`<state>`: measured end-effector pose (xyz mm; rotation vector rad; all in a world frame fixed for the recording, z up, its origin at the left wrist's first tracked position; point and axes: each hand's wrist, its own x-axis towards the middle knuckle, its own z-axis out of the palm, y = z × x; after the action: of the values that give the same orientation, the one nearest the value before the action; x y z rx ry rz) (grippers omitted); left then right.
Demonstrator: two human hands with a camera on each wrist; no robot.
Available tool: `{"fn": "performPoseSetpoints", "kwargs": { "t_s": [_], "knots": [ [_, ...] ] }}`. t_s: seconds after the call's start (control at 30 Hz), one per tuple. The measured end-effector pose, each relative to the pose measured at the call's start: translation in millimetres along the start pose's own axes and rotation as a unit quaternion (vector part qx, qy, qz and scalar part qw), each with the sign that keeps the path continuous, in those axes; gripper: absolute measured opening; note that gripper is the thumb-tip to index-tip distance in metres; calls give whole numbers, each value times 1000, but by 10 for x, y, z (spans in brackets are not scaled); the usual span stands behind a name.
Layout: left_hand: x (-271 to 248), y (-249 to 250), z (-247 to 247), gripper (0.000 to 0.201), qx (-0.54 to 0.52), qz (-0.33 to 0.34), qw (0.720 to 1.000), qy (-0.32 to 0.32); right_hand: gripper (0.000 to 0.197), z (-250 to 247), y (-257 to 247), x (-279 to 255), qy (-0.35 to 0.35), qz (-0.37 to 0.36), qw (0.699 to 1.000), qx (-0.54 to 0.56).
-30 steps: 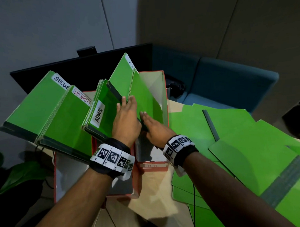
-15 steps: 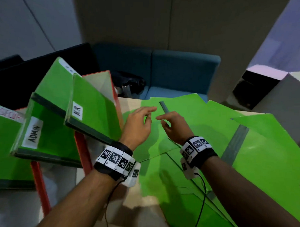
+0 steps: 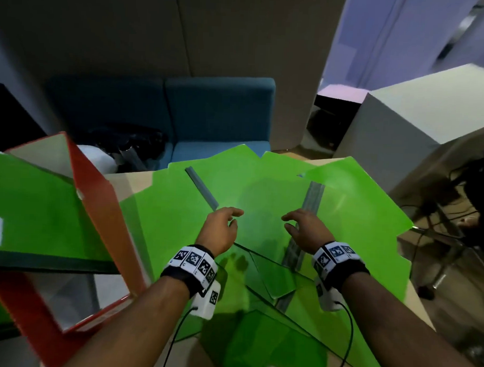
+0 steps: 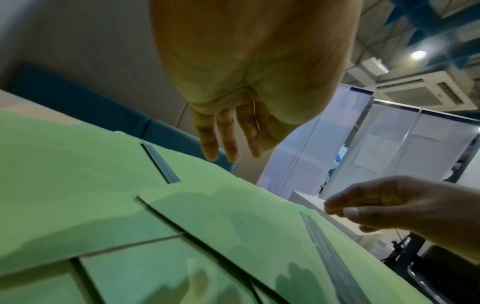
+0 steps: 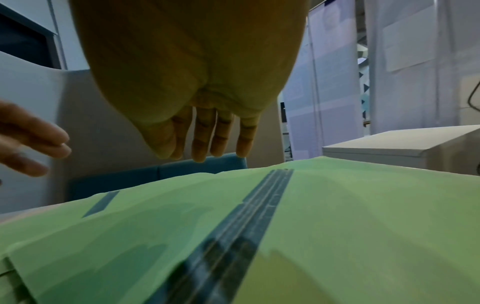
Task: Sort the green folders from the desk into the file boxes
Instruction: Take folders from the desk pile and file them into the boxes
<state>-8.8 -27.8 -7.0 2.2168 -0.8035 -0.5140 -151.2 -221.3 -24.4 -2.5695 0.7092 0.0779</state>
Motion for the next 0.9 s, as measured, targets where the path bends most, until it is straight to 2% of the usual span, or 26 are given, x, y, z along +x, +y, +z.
{"fn": "performPoseSetpoints", "kwargs": {
  "t_s": [0.1,0.23,0.3,0.37,0.47,0.53,0.63,0.7,0.8,0.9],
  "knots": [
    [143,-120,112,33,19,-37,999,-18,41,33,137,-116,-15,52,998,-10],
    [246,-411,238,44,8,-174,985,-2,103,337,378,-395,-149,113,980,-70],
    [259,-508,270,45,-27,-239,970,20,113,486,489,-505,-170,119,973,-99],
    [276,-567,297,52,-50,-259,964,31,111,539,542,-565,-174,114,973,-104],
    [315,-566,274,63,-103,-281,953,54,96,517,575,-578,-169,113,977,-57],
    [330,-531,227,59,-152,-286,942,81,84,479,604,-550,-147,115,982,-29],
    [350,-478,167,44,-182,-254,946,90,75,461,640,-507,-137,113,984,-11],
    [367,-461,98,43,-190,-239,947,103,68,477,650,-479,-134,101,986,0],
    [379,-462,-106,42,-168,-233,945,158,58,485,687,-459,-109,82,990,25],
    [368,-549,-381,39,-143,-240,934,225,58,481,765,-489,-78,124,989,-20]
  ]
}}
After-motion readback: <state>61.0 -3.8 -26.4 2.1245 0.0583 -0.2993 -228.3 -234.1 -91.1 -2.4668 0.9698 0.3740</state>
